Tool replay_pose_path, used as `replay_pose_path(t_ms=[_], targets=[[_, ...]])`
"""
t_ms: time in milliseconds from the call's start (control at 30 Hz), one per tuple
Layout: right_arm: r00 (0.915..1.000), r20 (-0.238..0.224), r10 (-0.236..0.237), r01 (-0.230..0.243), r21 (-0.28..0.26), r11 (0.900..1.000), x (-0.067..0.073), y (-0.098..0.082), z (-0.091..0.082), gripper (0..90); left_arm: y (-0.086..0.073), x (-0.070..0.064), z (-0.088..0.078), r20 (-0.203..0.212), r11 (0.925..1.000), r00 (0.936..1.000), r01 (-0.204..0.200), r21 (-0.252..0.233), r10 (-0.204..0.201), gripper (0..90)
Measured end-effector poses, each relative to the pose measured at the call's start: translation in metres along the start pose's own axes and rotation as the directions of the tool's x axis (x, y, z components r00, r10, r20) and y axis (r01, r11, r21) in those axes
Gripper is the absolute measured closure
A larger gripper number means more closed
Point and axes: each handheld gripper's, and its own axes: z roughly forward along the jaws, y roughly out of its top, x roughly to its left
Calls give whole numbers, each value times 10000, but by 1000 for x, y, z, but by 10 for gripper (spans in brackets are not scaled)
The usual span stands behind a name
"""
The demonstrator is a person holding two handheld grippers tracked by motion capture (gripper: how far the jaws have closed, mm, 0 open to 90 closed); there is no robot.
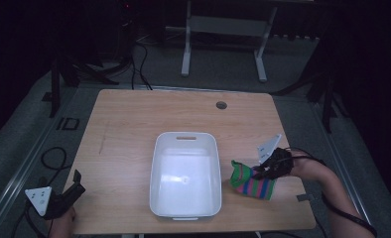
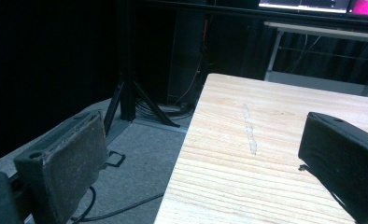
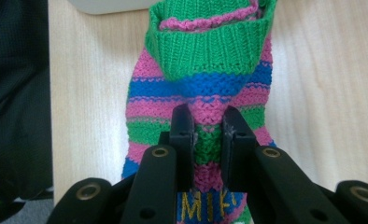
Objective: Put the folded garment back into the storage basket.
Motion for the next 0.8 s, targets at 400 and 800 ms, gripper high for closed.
replay_pose_path(t_ms=[400,800], targets=[[9974,672,-253,257,-53,9997,6,20,-59,777,0,0,0,1,10000,10000,-16,2,16,18],[9949,894,-478,477,30,9989,9,36,-84,777,0,0,0,9,10000,10000,6,-10,-6,18]])
